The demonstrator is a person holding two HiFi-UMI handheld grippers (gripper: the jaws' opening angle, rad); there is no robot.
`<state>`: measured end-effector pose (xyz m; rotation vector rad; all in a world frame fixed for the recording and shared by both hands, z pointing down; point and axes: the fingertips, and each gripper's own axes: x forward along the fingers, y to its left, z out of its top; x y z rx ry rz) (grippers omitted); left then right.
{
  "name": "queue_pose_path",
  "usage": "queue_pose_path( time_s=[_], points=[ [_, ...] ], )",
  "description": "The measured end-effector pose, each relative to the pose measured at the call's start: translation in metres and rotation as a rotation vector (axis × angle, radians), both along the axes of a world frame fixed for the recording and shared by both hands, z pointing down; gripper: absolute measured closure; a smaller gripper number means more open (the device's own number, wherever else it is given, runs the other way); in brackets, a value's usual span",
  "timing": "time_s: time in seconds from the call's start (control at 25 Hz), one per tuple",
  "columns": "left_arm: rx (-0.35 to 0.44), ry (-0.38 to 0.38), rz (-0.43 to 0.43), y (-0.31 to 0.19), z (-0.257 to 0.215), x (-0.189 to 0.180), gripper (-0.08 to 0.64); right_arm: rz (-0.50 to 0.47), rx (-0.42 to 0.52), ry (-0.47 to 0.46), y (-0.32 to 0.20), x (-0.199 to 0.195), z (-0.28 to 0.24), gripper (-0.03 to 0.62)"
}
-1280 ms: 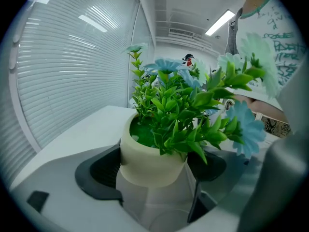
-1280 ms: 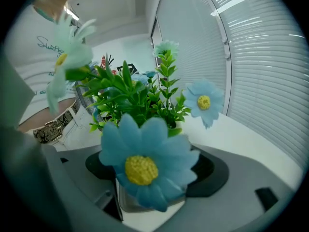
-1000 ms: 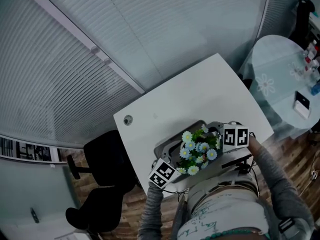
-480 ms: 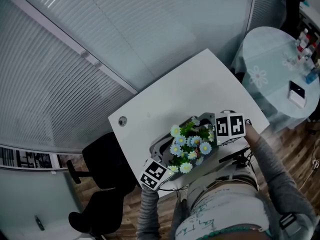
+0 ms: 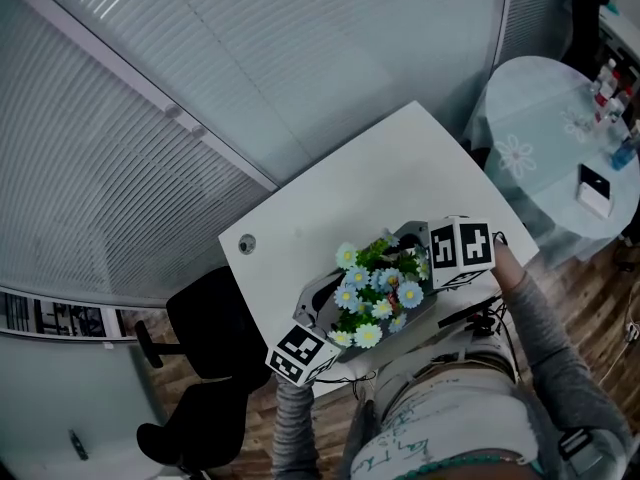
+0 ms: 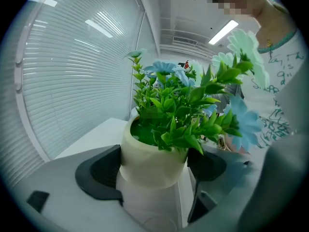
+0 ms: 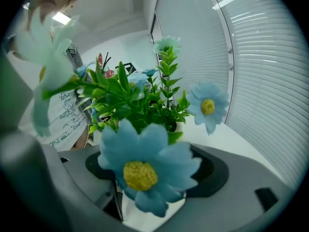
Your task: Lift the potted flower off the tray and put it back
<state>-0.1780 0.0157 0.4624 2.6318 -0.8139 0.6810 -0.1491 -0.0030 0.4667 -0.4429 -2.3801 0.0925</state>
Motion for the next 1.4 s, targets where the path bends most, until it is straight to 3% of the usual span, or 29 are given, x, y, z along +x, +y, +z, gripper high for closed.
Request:
queue_pose_path(
  time_s=[0.76,1.4],
  points=[
    [0.068,-0.020,-0.017,0.000,-0.023,0.002,0.123,-0.012,0.040,-0.018,0.001,0.003,-0.020,0.225],
    [0.071,-0.025,-0.014,-0.001,-0.021,0.018,0.123,-0.019,0.065,0.003,0.000,0.019,-0.020,0.225]
  ],
)
